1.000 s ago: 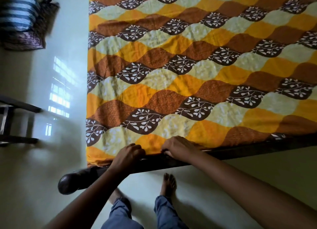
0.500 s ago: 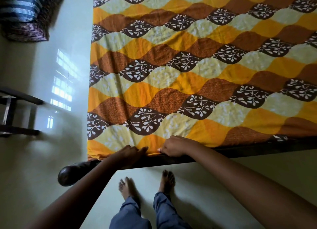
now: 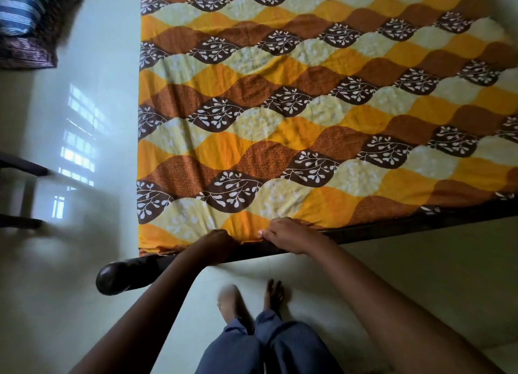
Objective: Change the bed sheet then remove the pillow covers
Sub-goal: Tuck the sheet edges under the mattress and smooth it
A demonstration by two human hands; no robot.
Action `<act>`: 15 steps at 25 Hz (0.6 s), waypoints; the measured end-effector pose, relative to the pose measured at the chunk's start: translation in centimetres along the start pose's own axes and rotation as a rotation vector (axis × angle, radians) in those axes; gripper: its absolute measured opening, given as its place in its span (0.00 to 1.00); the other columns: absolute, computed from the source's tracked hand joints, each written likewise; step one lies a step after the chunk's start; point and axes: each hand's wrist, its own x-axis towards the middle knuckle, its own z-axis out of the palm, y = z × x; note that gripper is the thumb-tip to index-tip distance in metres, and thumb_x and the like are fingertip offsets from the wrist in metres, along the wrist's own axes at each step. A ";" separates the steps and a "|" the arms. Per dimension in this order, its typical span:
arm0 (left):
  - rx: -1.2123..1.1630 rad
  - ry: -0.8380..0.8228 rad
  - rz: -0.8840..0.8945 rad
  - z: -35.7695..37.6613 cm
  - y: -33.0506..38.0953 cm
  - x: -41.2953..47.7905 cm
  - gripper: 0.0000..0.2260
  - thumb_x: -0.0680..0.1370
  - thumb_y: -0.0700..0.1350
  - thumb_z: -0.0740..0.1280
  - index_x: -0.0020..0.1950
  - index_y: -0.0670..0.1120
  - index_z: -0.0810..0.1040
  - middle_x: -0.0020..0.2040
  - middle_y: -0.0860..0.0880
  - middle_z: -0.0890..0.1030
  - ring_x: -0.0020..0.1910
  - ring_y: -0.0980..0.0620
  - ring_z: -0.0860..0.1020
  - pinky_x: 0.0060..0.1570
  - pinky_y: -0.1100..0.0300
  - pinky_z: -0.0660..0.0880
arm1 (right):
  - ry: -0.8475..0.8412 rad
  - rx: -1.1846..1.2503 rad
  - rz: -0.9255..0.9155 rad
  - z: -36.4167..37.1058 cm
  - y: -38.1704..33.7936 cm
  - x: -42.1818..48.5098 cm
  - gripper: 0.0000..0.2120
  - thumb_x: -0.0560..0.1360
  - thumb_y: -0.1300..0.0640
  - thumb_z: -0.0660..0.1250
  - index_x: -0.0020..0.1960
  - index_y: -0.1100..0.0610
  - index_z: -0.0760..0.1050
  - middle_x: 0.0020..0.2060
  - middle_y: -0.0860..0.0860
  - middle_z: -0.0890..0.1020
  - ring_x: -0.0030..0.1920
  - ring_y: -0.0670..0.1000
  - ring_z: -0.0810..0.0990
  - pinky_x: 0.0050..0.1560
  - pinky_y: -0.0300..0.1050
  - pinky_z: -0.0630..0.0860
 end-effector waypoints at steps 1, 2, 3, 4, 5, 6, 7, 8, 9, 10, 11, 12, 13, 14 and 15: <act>-0.006 0.053 -0.048 0.0 0.4 -0.1 0.13 0.81 0.43 0.56 0.60 0.42 0.76 0.59 0.41 0.77 0.59 0.44 0.75 0.49 0.58 0.72 | 0.072 0.067 -0.044 -0.5 1.6 -0.8 0.16 0.80 0.51 0.58 0.61 0.59 0.76 0.58 0.55 0.77 0.60 0.55 0.74 0.57 0.45 0.69; 0.002 0.124 -0.094 0.2 0.9 0.0 0.12 0.80 0.44 0.57 0.58 0.45 0.77 0.56 0.44 0.78 0.56 0.45 0.77 0.48 0.55 0.73 | 0.138 0.095 -0.069 -0.8 3.6 -1.8 0.14 0.79 0.55 0.61 0.61 0.57 0.77 0.58 0.53 0.78 0.59 0.52 0.75 0.55 0.41 0.69; -0.082 0.209 -0.124 -0.1 2.3 -0.2 0.11 0.79 0.45 0.58 0.57 0.48 0.78 0.55 0.46 0.78 0.55 0.46 0.77 0.48 0.55 0.74 | 0.205 0.100 -0.079 -1.2 5.7 -2.9 0.13 0.77 0.58 0.64 0.61 0.56 0.78 0.57 0.52 0.79 0.58 0.51 0.76 0.53 0.38 0.69; -0.213 0.296 -0.131 -0.5 4.0 0.0 0.11 0.79 0.46 0.59 0.59 0.50 0.78 0.56 0.48 0.78 0.55 0.46 0.77 0.47 0.55 0.74 | 0.272 0.094 -0.073 -1.7 7.8 -4.1 0.12 0.76 0.59 0.66 0.59 0.56 0.79 0.55 0.52 0.80 0.56 0.51 0.77 0.51 0.37 0.69; -0.289 0.364 -0.118 -0.8 5.8 0.8 0.12 0.80 0.48 0.59 0.61 0.51 0.77 0.57 0.49 0.78 0.56 0.46 0.77 0.47 0.56 0.74 | 0.331 0.089 -0.061 -2.3 10.1 -5.0 0.11 0.75 0.61 0.68 0.57 0.56 0.80 0.53 0.53 0.81 0.54 0.51 0.78 0.51 0.37 0.71; -0.345 0.433 -0.092 -1.2 7.8 2.1 0.13 0.80 0.48 0.59 0.62 0.51 0.76 0.58 0.49 0.78 0.56 0.47 0.77 0.47 0.57 0.74 | 0.373 0.069 -0.046 -3.1 12.4 -5.8 0.10 0.73 0.62 0.69 0.55 0.57 0.81 0.51 0.53 0.82 0.53 0.51 0.79 0.52 0.38 0.73; -0.387 0.463 -0.050 -1.8 9.6 3.7 0.13 0.80 0.48 0.59 0.63 0.50 0.76 0.58 0.49 0.78 0.56 0.48 0.77 0.47 0.57 0.73 | 0.390 0.030 -0.048 -4.0 14.5 -6.2 0.10 0.72 0.62 0.70 0.53 0.56 0.82 0.51 0.53 0.82 0.53 0.51 0.79 0.53 0.39 0.73; -0.396 0.480 -0.027 -2.4 11.1 5.6 0.13 0.80 0.48 0.60 0.63 0.50 0.76 0.59 0.49 0.77 0.56 0.48 0.77 0.47 0.57 0.73 | 0.373 -0.040 -0.058 -5.0 16.4 -6.3 0.11 0.72 0.62 0.71 0.54 0.56 0.82 0.52 0.52 0.82 0.54 0.51 0.79 0.55 0.39 0.72; -0.411 0.482 -0.012 -2.7 12.1 7.5 0.14 0.80 0.48 0.60 0.64 0.49 0.76 0.60 0.49 0.77 0.56 0.48 0.77 0.48 0.57 0.74 | 0.336 -0.139 -0.087 -5.9 17.9 -6.3 0.13 0.72 0.61 0.71 0.56 0.55 0.81 0.54 0.51 0.81 0.57 0.51 0.77 0.57 0.39 0.70; -0.412 0.441 -0.001 -2.9 13.1 9.2 0.13 0.79 0.47 0.61 0.63 0.49 0.76 0.60 0.49 0.77 0.56 0.48 0.76 0.48 0.56 0.75 | 0.283 -0.254 -0.131 -6.5 19.2 -6.1 0.15 0.72 0.59 0.71 0.59 0.54 0.79 0.57 0.50 0.79 0.60 0.50 0.75 0.58 0.39 0.69; -0.402 0.407 0.015 -3.1 14.1 10.9 0.13 0.78 0.47 0.63 0.63 0.50 0.76 0.60 0.49 0.77 0.57 0.48 0.76 0.48 0.55 0.76 | 0.230 -0.356 -0.185 -7.2 20.4 -5.8 0.17 0.72 0.59 0.70 0.61 0.54 0.76 0.59 0.50 0.77 0.61 0.50 0.74 0.58 0.41 0.70; -0.374 0.385 0.040 -2.9 14.9 12.3 0.13 0.78 0.47 0.64 0.62 0.50 0.77 0.60 0.49 0.77 0.57 0.48 0.76 0.49 0.54 0.76 | 0.204 -0.439 -0.247 -7.6 21.3 -5.5 0.18 0.73 0.59 0.70 0.62 0.54 0.75 0.59 0.50 0.77 0.60 0.51 0.75 0.56 0.44 0.73; -0.351 0.366 0.062 -3.0 15.5 13.4 0.13 0.77 0.47 0.65 0.61 0.50 0.78 0.59 0.49 0.77 0.57 0.48 0.76 0.50 0.54 0.76 | 0.203 -0.503 -0.304 -7.8 22.0 -5.2 0.17 0.72 0.60 0.69 0.61 0.55 0.75 0.57 0.51 0.78 0.57 0.53 0.76 0.52 0.46 0.76; -0.344 0.356 0.066 -3.1 15.9 14.2 0.13 0.77 0.47 0.66 0.61 0.50 0.78 0.59 0.49 0.77 0.57 0.48 0.75 0.50 0.54 0.75 | 0.218 -0.544 -0.350 -7.9 22.5 -5.0 0.15 0.72 0.61 0.70 0.58 0.57 0.77 0.53 0.53 0.80 0.53 0.54 0.78 0.46 0.47 0.78; -0.337 0.342 0.056 -3.3 16.1 14.8 0.13 0.76 0.47 0.66 0.61 0.50 0.77 0.59 0.50 0.77 0.57 0.48 0.74 0.51 0.54 0.75 | 0.242 -0.562 -0.387 -7.8 22.8 -4.9 0.11 0.71 0.63 0.70 0.53 0.58 0.79 0.47 0.54 0.81 0.47 0.55 0.80 0.39 0.46 0.78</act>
